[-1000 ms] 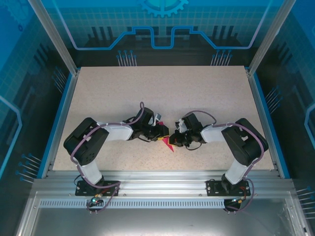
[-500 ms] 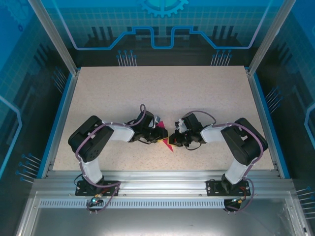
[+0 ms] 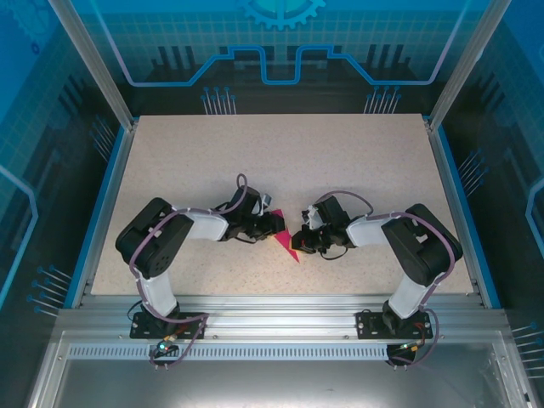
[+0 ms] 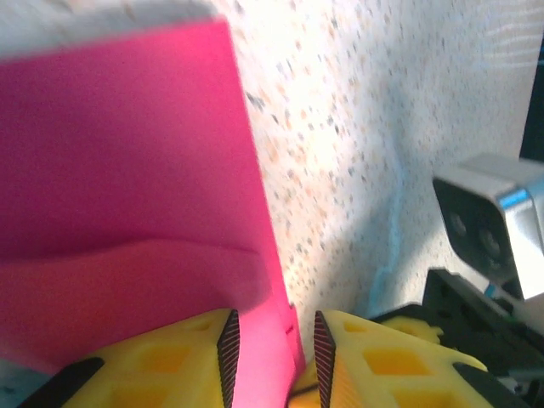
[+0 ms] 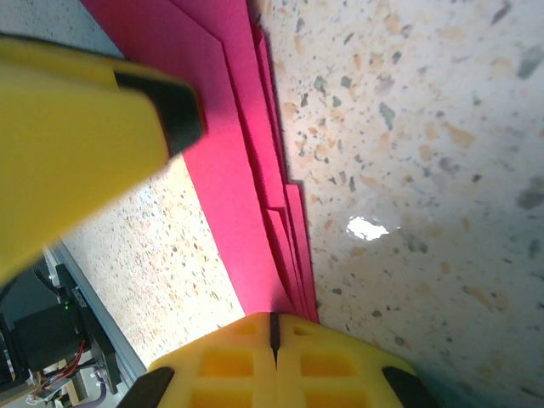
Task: Fold a paper plane with a square sheet of paper (pick it up from the middle)
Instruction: Fold the wing for the fifth time at the center of the table.
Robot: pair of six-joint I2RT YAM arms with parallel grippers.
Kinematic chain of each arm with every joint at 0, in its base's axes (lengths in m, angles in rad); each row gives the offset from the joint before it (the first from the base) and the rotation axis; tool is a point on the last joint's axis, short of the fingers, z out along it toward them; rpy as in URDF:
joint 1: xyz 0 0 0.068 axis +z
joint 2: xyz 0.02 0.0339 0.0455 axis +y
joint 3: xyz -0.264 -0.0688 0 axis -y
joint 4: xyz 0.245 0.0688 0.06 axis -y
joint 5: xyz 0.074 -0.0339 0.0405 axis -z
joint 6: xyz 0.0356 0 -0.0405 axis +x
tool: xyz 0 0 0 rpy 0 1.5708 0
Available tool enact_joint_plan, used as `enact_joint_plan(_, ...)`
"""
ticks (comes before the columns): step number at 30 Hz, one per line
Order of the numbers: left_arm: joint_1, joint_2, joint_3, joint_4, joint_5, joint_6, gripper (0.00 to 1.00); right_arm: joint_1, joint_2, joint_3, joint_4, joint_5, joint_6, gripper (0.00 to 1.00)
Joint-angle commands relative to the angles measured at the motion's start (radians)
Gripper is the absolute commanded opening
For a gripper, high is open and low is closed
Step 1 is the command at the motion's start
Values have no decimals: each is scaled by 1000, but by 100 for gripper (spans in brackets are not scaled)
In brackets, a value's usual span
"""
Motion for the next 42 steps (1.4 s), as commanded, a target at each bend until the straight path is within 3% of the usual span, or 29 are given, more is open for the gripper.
enact_joint_plan(1,43,29,33,-77,-118,51,34,9,56,-51,-188,133,-29,2)
enact_joint_plan(27,232,98,176,-186,-32,144,39,5,42,-47,-199,121,-38,2)
enact_joint_plan(35,244,-17,208,-272,-7,140,47,7,21,-16,-200,105,-40,3)
enact_joint_plan(42,228,-185,89,-299,-21,67,52,8,4,-5,-209,113,-45,5)
